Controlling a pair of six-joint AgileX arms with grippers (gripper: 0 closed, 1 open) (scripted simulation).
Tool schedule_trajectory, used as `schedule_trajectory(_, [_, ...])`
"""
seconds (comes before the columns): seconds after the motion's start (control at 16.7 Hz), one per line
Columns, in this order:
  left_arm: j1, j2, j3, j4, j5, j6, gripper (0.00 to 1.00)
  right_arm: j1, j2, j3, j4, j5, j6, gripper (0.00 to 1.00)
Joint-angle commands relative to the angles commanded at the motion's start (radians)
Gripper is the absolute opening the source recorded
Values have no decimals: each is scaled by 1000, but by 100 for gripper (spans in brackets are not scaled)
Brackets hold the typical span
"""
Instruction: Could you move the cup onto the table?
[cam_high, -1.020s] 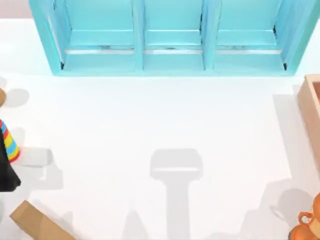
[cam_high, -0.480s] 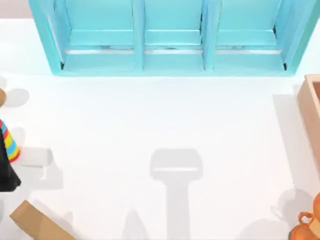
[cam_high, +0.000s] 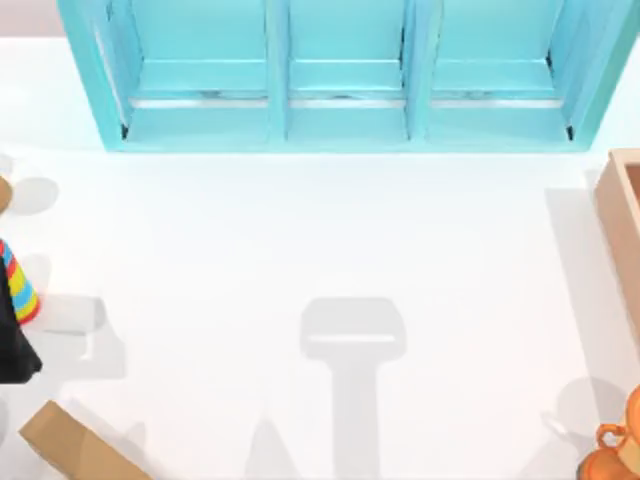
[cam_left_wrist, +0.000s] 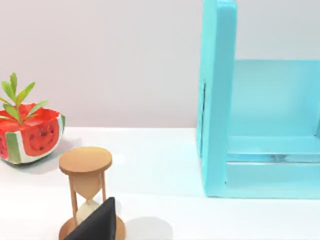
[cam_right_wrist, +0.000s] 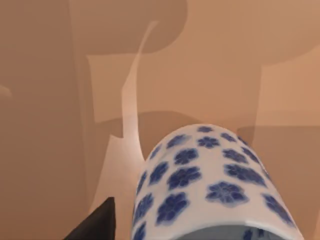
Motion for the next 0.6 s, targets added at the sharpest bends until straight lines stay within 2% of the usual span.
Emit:
schedule_trajectory(0.06, [0, 0, 0, 0, 0, 0, 100, 0, 0, 0, 0, 0, 0, 100])
schedule_trajectory(0.6, [0, 0, 0, 0, 0, 0, 100, 0, 0, 0, 0, 0, 0, 32])
